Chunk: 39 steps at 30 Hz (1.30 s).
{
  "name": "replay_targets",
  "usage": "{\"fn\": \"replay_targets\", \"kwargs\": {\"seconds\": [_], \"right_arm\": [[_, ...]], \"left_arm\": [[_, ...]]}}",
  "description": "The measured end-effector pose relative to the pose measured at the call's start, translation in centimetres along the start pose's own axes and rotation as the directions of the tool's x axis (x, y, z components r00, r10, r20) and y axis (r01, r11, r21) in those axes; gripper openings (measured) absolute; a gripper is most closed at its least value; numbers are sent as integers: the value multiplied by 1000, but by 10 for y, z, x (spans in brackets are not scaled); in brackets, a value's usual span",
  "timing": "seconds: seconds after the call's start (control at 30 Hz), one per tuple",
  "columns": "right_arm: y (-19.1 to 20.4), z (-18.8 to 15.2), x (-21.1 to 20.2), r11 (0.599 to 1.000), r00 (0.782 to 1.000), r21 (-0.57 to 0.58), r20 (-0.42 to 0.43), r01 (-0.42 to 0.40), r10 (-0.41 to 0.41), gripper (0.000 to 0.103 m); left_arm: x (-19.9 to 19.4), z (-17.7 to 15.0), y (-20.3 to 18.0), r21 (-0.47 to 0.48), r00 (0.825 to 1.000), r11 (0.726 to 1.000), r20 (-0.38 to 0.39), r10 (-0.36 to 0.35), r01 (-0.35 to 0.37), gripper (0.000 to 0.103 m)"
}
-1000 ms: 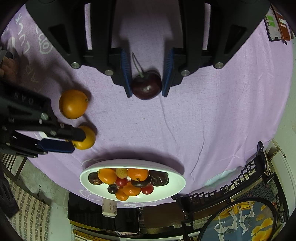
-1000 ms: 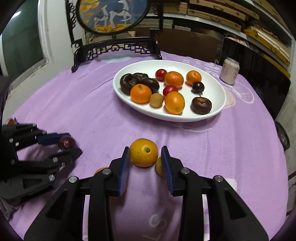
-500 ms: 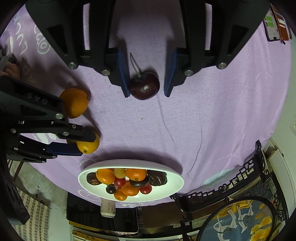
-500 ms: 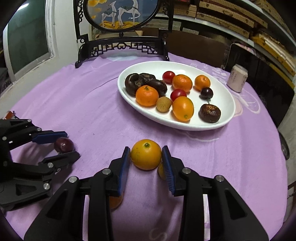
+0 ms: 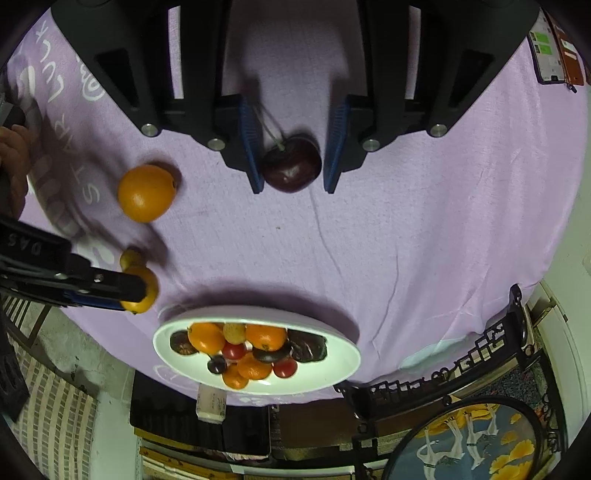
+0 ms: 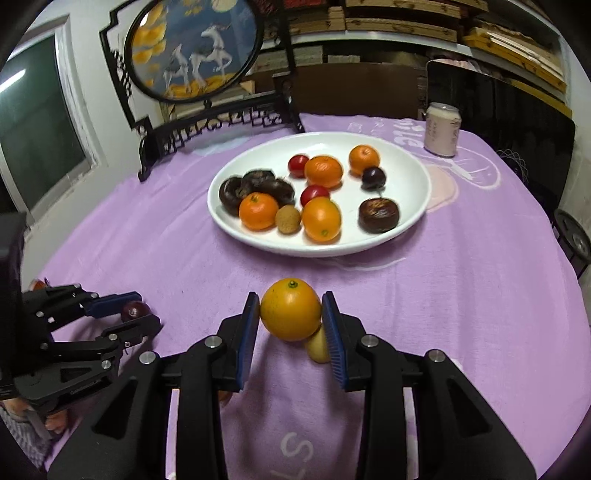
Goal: Organize fruits
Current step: 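Carry the cherry and orange onto the plate and open both tools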
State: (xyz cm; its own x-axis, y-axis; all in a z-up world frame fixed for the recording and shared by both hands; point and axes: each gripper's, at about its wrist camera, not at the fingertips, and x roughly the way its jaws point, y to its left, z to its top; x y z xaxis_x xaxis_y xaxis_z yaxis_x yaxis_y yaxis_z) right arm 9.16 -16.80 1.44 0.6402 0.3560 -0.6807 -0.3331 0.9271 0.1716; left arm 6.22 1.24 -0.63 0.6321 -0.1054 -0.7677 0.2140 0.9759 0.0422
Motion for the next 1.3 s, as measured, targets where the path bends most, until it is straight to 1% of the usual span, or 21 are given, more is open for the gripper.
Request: {"fn": "replay_targets", "kwargs": {"seconds": [0.1, 0.2, 0.27, 0.4, 0.43, 0.5, 0.53, 0.6, 0.67, 0.73, 0.8, 0.83, 0.9, 0.97, 1.0, 1.07, 1.13, 1.2, 1.27, 1.3], "right_arm": [[-14, 3, -13, 996, 998, 68, 31, -52, 50, 34], [-32, 7, -24, 983, 993, 149, 63, -110, 102, 34], [-37, 8, -27, 980, 993, 167, 71, -107, 96, 34], [-38, 6, -22, 981, 995, 169, 48, -98, 91, 34], [-35, 5, -20, 983, 995, 152, 40, -100, 95, 34], [-19, 5, -11, 983, 989, 106, 12, -149, 148, 34], [-12, 5, -8, 983, 988, 90, 8, -157, 157, 34], [11, 3, 0, 982, 982, 17, -32, -188, 188, 34], [39, -3, 3, 970, 972, -77, -77, -229, 223, 34], [58, -10, 0, 955, 966, -153, -97, -253, 240, 34], [74, -17, 0, 941, 967, -228, -110, -251, 231, 35], [83, -20, 3, 935, 972, -269, -112, -230, 207, 37], [92, -21, 6, 928, 985, -332, -86, -169, 149, 39], [96, -19, 12, 916, 991, -379, -81, -128, 105, 39], [95, -18, 15, 913, 993, -393, -83, -110, 83, 39], [86, -16, 27, 920, 992, -380, -116, -93, 52, 39], [71, -13, 40, 941, 984, -316, -166, -117, 66, 37], [63, -12, 43, 952, 981, -276, -172, -136, 91, 36], [63, -12, 40, 954, 982, -267, -163, -137, 96, 36], [62, -12, 39, 956, 981, -253, -164, -146, 106, 36]], "left_arm": [[-5, 3, 3, -15, 1000, 1000, 21, -3, 4, 34], [-9, 7, 5, -26, 999, 1000, 35, -4, 5, 34], [-10, 8, 5, -28, 999, 1000, 39, -10, 11, 34], [-7, 6, 3, -17, 1000, 1000, 29, -9, 9, 34], [-5, 6, 2, -14, 1000, 1000, 21, -12, 12, 34], [-3, 6, 1, -9, 1000, 1000, 13, -18, 19, 34], [-2, 5, 0, -2, 1000, 1000, 9, -19, 19, 34], [-2, 4, -1, 10, 1000, 1000, 7, -12, 12, 34], [-7, 1, 3, 5, 1000, 1000, 15, -1, 1, 34], [-13, -2, 9, -13, 1000, 1000, 20, -9, 9, 34], [-14, -5, 14, -26, 1000, 1000, 15, -17, 17, 34], [-12, -6, 15, -29, 1000, 999, 7, -20, 20, 34], [-7, -6, 13, -21, 1000, 999, -12, -25, 25, 34], [0, -9, 11, -5, 999, 1000, -49, -15, 14, 34], [0, -9, 11, -4, 999, 1000, -46, -14, 14, 34], [-1, -9, 12, -9, 999, 1000, -48, -21, 21, 34], [-2, -10, 13, -12, 999, 1000, -48, -21, 21, 35], [-3, -12, 13, -12, 999, 1000, -47, -20, 20, 35], [-6, -15, 13, -14, 999, 1000, -42, -22, 22, 31], [-8, -17, 14, -18, 999, 1000, -39, -26, 25, 31]]}}
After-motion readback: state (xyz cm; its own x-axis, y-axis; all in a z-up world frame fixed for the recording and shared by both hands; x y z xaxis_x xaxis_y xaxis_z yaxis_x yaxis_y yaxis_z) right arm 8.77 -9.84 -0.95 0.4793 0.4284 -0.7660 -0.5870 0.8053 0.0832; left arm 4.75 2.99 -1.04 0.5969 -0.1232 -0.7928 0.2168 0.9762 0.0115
